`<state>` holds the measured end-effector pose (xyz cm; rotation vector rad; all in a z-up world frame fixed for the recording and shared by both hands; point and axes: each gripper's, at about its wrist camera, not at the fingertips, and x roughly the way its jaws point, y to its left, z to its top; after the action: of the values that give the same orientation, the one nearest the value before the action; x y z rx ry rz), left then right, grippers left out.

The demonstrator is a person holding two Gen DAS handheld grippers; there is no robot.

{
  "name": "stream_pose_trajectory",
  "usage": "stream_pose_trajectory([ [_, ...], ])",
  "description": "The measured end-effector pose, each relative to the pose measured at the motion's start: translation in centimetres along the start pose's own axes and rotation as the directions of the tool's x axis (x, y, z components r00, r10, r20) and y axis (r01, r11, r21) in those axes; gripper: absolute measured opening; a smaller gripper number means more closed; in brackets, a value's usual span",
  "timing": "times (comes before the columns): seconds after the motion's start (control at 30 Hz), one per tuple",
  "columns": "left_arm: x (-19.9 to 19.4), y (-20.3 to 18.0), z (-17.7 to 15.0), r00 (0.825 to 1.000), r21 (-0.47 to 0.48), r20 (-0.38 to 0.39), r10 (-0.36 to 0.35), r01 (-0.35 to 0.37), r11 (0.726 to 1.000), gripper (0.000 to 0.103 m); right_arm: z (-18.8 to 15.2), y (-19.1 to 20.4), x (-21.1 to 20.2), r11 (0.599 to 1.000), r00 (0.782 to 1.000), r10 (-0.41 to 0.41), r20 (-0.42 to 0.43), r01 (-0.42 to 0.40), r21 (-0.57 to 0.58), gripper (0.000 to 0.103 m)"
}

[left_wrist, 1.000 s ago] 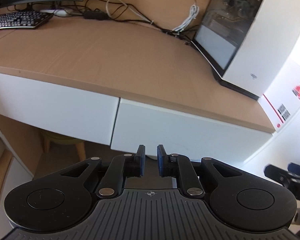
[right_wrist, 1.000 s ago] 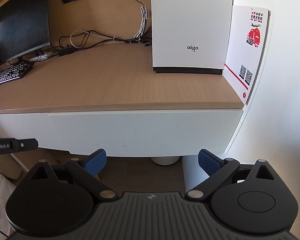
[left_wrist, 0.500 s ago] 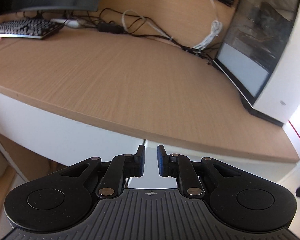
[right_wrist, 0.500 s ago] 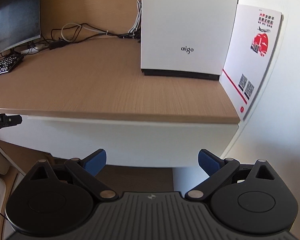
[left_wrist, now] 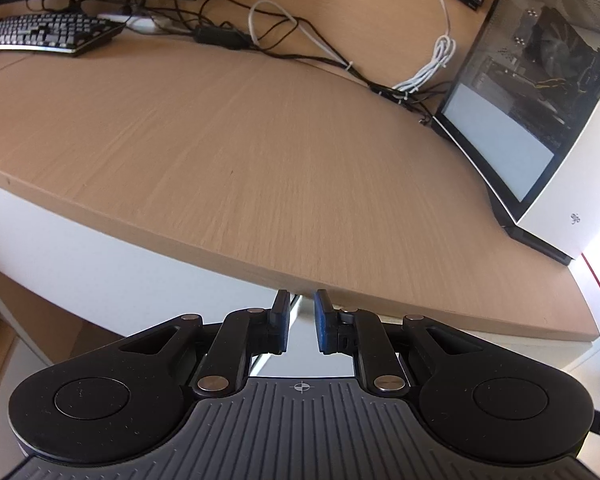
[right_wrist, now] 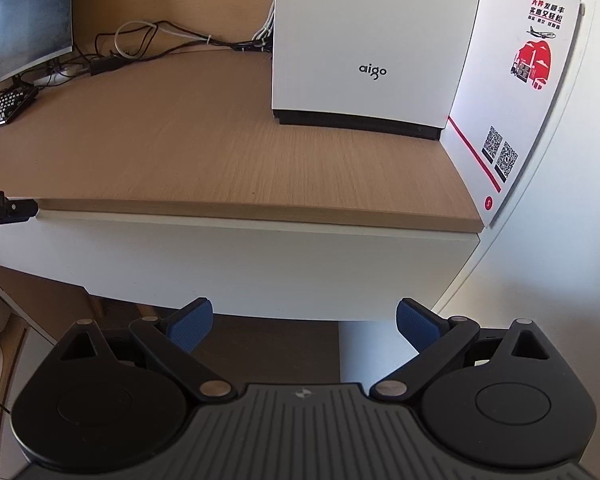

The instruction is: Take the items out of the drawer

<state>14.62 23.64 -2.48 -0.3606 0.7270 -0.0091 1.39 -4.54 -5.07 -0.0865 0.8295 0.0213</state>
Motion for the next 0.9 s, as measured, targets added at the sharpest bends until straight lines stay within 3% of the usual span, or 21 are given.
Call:
stream_pose_trajectory([
  [0.27, 0.3, 0.0, -0.2, 0.999, 0.018, 0.003, -0.039, 0.039, 0.999, 0.015, 0.4, 0.1, 0.3, 1.000, 1.000, 0.006, -0.007, -0.006, -0.025, 0.099],
  [0.43, 0.7, 0.8, -0.3, 0.997, -0.053, -0.005, -0.073, 0.073, 0.996, 0.022, 0.3, 0.1, 1.1, 0.999, 1.000, 0.018, -0.007, -0.018, -0.038, 0.099],
  [0.7, 0.8, 1.1, -1.2, 0.994, -0.036, 0.042, -0.101, 0.103, 0.994, 0.031, -0.5, -0.1, 4.5, 0.990, 0.989, 0.121, 0.080, -0.126, 0.067, 0.099],
  [0.9, 1.3, 1.8, -1.0, 0.987, 0.007, 0.017, -0.160, 0.160, 0.987, 0.042, -1.5, 1.5, 6.2, 0.991, 0.980, 0.117, 0.162, -0.126, 0.048, 0.099],
])
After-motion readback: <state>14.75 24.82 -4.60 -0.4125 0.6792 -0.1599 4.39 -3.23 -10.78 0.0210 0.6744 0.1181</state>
